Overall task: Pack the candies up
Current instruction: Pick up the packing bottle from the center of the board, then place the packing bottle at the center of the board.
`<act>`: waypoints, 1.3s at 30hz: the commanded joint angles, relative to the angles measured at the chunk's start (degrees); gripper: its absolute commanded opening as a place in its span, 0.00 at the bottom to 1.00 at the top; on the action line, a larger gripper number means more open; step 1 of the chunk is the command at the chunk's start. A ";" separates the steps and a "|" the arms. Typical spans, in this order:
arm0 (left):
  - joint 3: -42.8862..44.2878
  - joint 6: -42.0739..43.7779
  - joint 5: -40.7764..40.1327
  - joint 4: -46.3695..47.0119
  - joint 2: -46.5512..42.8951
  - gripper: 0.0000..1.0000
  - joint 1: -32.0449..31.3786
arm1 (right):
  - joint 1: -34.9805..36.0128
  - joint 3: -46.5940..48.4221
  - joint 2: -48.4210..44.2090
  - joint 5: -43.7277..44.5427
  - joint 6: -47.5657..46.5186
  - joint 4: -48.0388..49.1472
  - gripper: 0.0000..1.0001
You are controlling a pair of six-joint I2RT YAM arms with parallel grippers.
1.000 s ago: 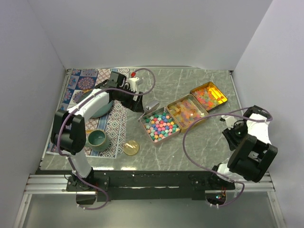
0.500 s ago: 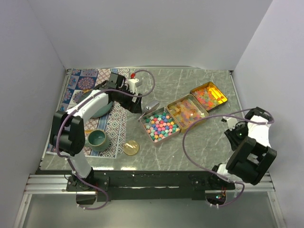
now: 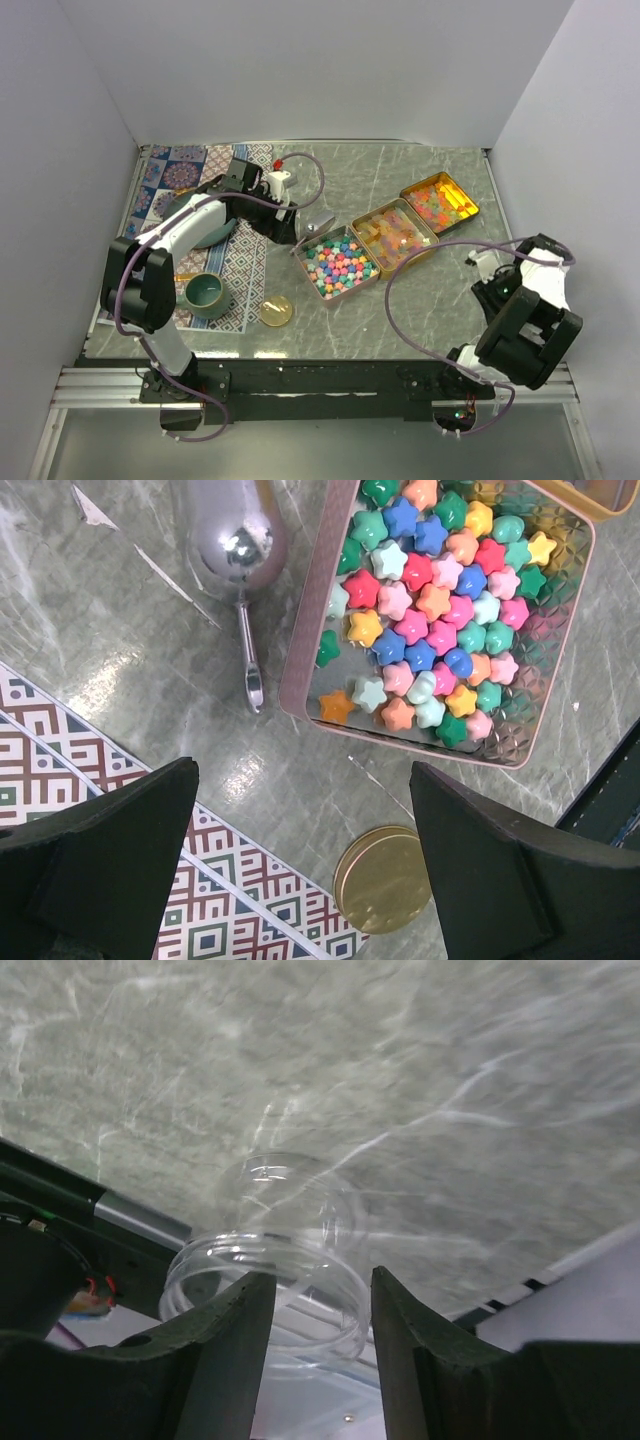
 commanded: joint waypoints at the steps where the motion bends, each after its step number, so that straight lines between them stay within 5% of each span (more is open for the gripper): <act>1: 0.50 0.99 -0.18 0.67 -2.57 0.93 0.16 | -0.42 -1.66 -0.27 5.40 -28.18 1.29 0.47; 6: 1.81 -1.47 0.17 1.99 -2.30 0.94 0.25 | 0.10 4.56 3.78 1.63 -23.79 -2.21 0.21; 11: 3.22 -2.26 -1.40 3.13 -1.43 0.94 0.25 | 7.47 5.72 0.72 -1.89 -17.83 -2.57 0.13; 15: 2.61 -5.58 -9.65 5.67 -2.12 0.97 0.25 | 26.24 4.41 -2.72 -6.81 -7.63 -2.13 0.08; 20: 2.60 -11.84 -18.80 8.15 -2.75 0.97 2.27 | 41.40 4.67 -1.85 -10.07 4.75 1.20 0.07; 25: 7.52 -7.27 -11.35 7.36 0.77 0.97 4.38 | 49.92 4.05 1.14 -10.07 9.43 3.32 0.06; 33: 13.60 12.22 -3.26 1.46 6.66 0.97 4.47 | 58.46 5.98 4.57 -8.05 18.40 7.45 0.05; 34: 13.25 13.55 -2.73 1.55 6.83 0.97 4.47 | 58.99 6.16 5.01 -7.79 20.06 7.80 0.07; 39: 12.72 23.64 -1.76 -4.50 9.12 0.97 4.47 | 60.05 8.88 5.19 -7.08 23.93 8.25 0.49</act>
